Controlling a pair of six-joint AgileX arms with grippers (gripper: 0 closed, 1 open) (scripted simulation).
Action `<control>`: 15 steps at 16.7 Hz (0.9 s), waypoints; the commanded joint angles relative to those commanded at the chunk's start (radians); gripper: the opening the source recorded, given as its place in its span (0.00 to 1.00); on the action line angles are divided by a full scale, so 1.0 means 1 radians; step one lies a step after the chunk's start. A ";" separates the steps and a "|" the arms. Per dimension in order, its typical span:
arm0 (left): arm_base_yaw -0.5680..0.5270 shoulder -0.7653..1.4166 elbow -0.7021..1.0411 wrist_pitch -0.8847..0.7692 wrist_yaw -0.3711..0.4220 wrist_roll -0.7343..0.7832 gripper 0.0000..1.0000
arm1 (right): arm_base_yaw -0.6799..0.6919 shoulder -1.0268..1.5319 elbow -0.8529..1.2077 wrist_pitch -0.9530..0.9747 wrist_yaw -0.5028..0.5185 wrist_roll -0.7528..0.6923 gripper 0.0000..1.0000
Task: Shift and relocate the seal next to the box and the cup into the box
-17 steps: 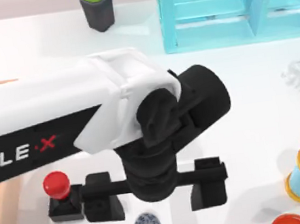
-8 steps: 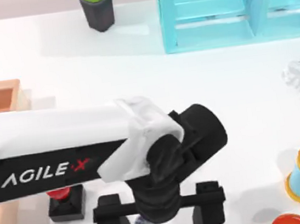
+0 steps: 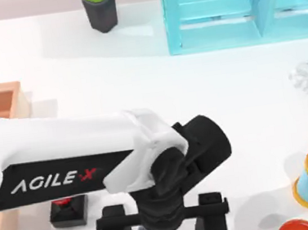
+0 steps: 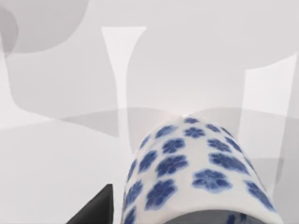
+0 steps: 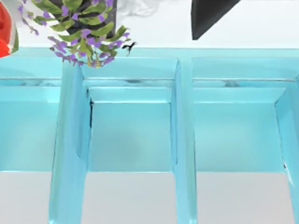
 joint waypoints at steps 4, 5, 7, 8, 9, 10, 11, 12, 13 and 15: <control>0.000 0.000 0.000 0.000 0.000 0.000 0.55 | 0.000 0.000 0.000 0.000 0.000 0.000 1.00; 0.000 0.000 0.000 0.000 0.000 0.000 0.47 | 0.000 0.000 0.000 0.000 0.000 0.000 1.00; 0.000 0.000 0.000 0.000 0.000 0.000 0.32 | 0.000 0.000 0.000 0.000 0.000 0.000 1.00; 0.000 0.000 0.000 0.000 0.000 0.000 0.25 | 0.000 0.000 0.000 0.000 0.000 0.000 1.00; 0.000 0.000 0.000 0.000 0.000 0.000 0.17 | 0.000 0.000 0.000 0.000 0.000 0.000 1.00; 0.000 0.000 0.000 0.000 0.000 0.000 0.10 | 0.000 0.000 0.000 0.000 0.000 0.000 1.00; 0.000 0.000 0.000 0.000 0.000 0.000 0.02 | 0.000 0.000 0.000 0.000 0.000 0.000 1.00; 0.000 0.000 0.000 0.000 0.000 0.000 0.00 | 0.000 0.000 0.000 0.000 0.000 0.000 1.00; 0.000 0.000 0.000 0.000 0.000 0.000 0.00 | 0.000 0.000 0.000 0.000 0.000 0.000 1.00; 0.000 0.000 0.000 0.000 0.000 0.000 0.00 | 0.000 0.000 0.000 0.000 0.000 0.000 1.00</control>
